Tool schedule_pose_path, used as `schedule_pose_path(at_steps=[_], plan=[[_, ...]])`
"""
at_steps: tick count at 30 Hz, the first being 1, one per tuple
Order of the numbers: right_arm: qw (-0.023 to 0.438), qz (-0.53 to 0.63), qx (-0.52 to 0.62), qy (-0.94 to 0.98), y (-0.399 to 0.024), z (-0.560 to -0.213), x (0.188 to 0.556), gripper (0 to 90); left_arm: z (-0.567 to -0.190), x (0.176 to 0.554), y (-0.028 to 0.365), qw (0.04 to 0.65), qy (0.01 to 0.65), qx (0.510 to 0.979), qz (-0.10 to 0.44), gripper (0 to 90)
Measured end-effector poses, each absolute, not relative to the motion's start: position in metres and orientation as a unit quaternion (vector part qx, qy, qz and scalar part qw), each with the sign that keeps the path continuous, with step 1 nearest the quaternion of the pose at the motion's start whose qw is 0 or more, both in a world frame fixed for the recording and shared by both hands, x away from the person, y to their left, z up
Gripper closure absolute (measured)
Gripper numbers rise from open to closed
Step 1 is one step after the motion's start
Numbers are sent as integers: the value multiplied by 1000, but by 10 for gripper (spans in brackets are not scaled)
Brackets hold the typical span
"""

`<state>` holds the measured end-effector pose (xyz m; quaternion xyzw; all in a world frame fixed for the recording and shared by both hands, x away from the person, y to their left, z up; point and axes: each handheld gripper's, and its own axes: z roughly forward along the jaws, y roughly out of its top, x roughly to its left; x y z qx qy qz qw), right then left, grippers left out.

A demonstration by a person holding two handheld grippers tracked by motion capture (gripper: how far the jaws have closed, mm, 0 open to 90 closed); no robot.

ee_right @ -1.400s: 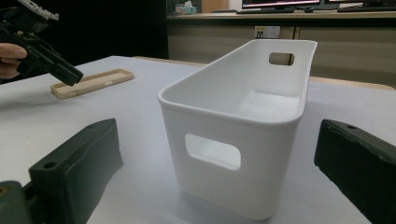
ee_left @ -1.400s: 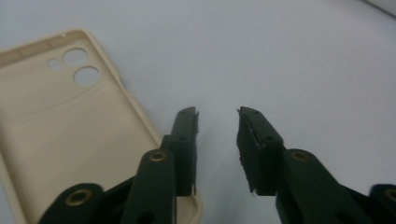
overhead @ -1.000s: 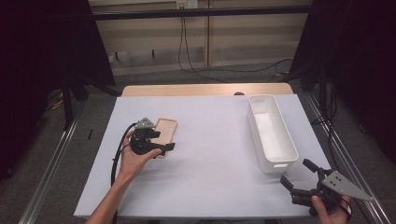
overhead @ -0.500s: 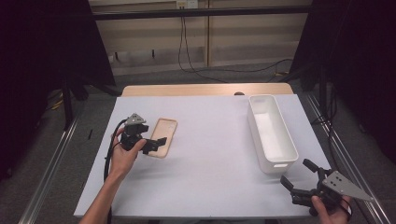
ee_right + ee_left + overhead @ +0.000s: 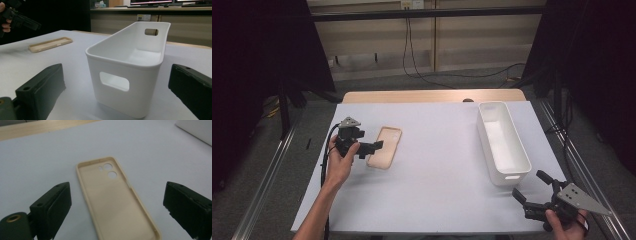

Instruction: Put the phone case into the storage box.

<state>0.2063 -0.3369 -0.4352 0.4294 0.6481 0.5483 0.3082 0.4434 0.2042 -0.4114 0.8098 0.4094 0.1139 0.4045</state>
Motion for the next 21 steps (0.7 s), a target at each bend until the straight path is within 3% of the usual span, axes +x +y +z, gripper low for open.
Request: schedule_pose_path(at_steps=[21], plan=[[310,546,427,651,-337,-436,207,1,-416,483,191,311,427,843,102,77]])
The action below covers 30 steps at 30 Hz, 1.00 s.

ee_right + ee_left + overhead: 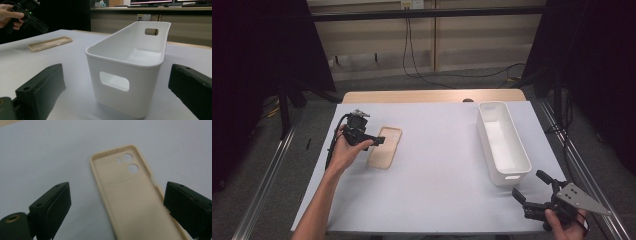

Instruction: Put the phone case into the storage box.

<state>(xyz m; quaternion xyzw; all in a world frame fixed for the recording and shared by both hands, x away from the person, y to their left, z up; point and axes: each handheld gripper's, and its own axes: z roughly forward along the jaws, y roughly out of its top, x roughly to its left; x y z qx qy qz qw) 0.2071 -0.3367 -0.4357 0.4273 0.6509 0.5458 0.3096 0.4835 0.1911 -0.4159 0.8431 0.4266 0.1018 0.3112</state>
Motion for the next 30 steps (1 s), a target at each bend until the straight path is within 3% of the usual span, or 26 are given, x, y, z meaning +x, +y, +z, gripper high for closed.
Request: schedule_pose_path(at_steps=[6,18,30], plan=[[309,545,428,651,-337,-436,207,1,-421,493,191,298,434,846,86,81],[309,545,427,652,-336,-436,207,1,-435,499,189,247,451,855,62,170],[308,544,428,653,-336,-436,207,2,-442,498,182,232,449,860,66,343]])
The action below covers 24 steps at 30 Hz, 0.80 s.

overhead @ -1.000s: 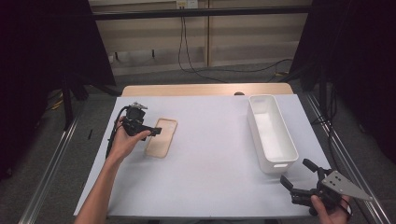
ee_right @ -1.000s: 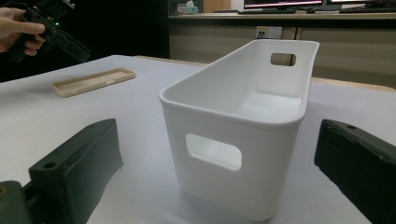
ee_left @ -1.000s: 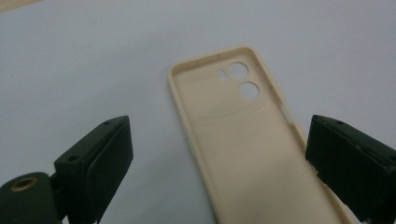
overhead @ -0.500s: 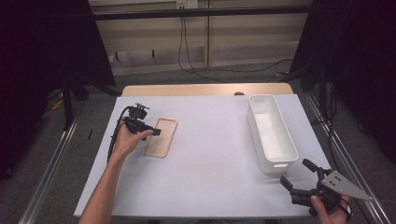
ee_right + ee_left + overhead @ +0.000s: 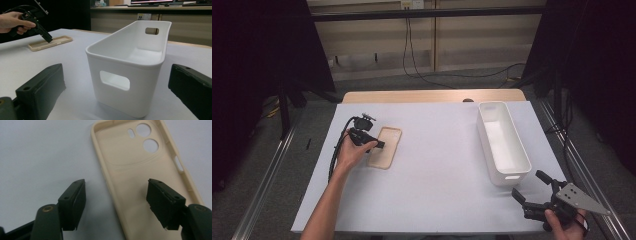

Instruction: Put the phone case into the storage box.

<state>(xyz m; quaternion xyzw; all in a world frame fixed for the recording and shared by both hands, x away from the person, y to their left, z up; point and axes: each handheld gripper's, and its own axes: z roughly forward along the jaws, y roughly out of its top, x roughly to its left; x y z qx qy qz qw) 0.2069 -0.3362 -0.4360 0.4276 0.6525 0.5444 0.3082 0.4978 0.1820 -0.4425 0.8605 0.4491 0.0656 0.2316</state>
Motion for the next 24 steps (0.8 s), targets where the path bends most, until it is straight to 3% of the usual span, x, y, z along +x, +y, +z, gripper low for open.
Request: schedule_pose_path(at_steps=[13,24], plan=[[309,543,427,653,-336,-436,206,5,-441,498,182,222,461,856,69,451],[309,543,432,651,-336,-436,207,5,-440,496,183,232,466,852,48,667]])
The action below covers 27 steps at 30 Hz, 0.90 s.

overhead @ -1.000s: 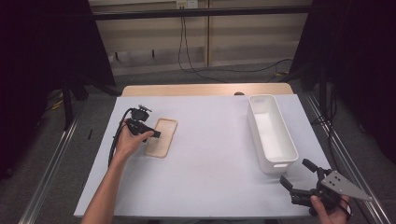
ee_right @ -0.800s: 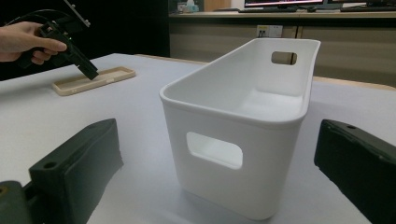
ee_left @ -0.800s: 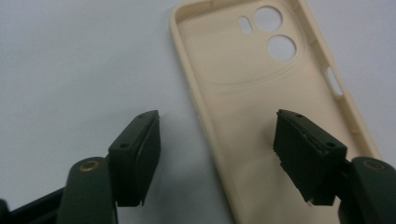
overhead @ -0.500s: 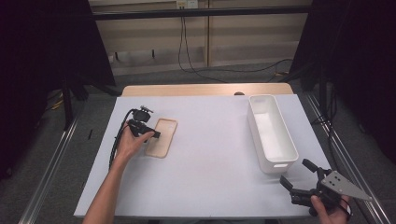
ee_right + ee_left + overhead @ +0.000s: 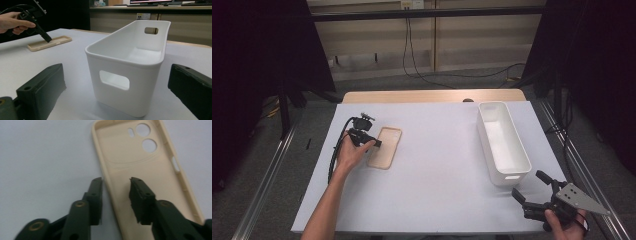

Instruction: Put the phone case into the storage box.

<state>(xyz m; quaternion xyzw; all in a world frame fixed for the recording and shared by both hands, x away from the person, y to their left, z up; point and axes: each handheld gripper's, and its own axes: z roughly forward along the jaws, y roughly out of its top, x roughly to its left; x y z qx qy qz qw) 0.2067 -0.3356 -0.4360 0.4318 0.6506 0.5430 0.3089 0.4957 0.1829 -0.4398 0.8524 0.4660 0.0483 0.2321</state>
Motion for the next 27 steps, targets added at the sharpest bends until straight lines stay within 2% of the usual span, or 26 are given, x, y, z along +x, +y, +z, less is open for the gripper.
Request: schedule_pose_path(at_steps=[3,7,15,17,27], plan=[[309,543,432,651,-336,-436,207,5,-440,497,184,234,469,851,47,678],[309,542,432,651,-336,-436,207,5,-441,498,188,241,479,843,40,738],[308,542,429,653,-335,-436,207,5,-441,495,187,244,481,841,49,764],[308,543,430,652,-335,-436,207,5,-441,495,188,243,480,841,57,834],[308,541,429,654,-335,-437,208,5,-440,492,183,236,476,843,79,863]])
